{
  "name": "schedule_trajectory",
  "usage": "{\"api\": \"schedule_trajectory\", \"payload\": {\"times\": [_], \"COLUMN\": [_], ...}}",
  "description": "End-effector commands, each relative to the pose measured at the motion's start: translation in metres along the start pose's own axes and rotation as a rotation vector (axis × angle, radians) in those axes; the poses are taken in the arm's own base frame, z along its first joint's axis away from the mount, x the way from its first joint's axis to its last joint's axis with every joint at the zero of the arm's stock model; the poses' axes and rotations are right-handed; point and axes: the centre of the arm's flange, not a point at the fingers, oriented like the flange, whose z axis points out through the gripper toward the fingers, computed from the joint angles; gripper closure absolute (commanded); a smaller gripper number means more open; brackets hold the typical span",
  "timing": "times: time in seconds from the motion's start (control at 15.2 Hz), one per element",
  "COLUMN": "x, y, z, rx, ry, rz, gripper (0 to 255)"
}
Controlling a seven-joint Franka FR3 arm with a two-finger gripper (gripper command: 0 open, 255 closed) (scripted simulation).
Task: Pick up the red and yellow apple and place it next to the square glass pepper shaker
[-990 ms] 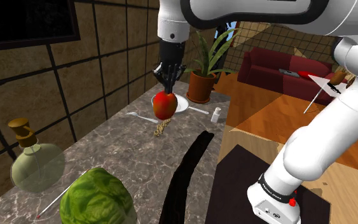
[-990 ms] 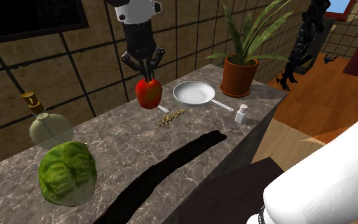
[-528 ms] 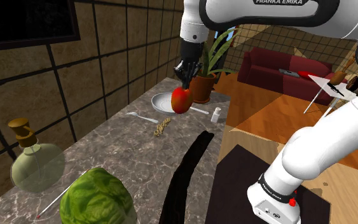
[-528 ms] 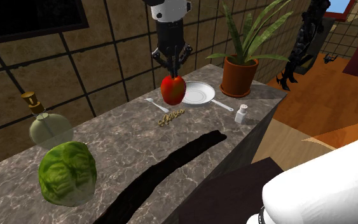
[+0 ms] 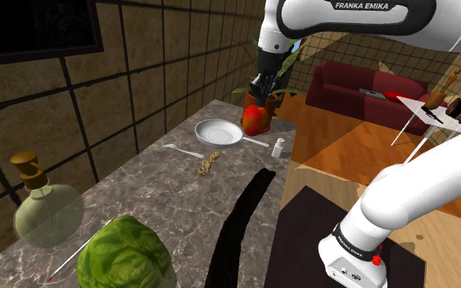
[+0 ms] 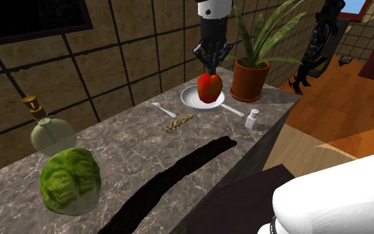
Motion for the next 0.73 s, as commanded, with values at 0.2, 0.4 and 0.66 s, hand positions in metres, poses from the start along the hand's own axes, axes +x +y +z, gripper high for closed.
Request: {"api": "schedule_trajectory", "payload": {"times": [0.2, 0.4, 0.66], "x": [0.001, 0.001, 0.001], "y": [0.041, 0.04, 0.038], "z": [0.015, 0.031, 0.052], "rx": [0.0, 0.0, 0.0], "ry": [0.0, 0.0, 0.0], "rz": [-0.001, -0.001, -0.001], "gripper": [255, 255, 255]}}
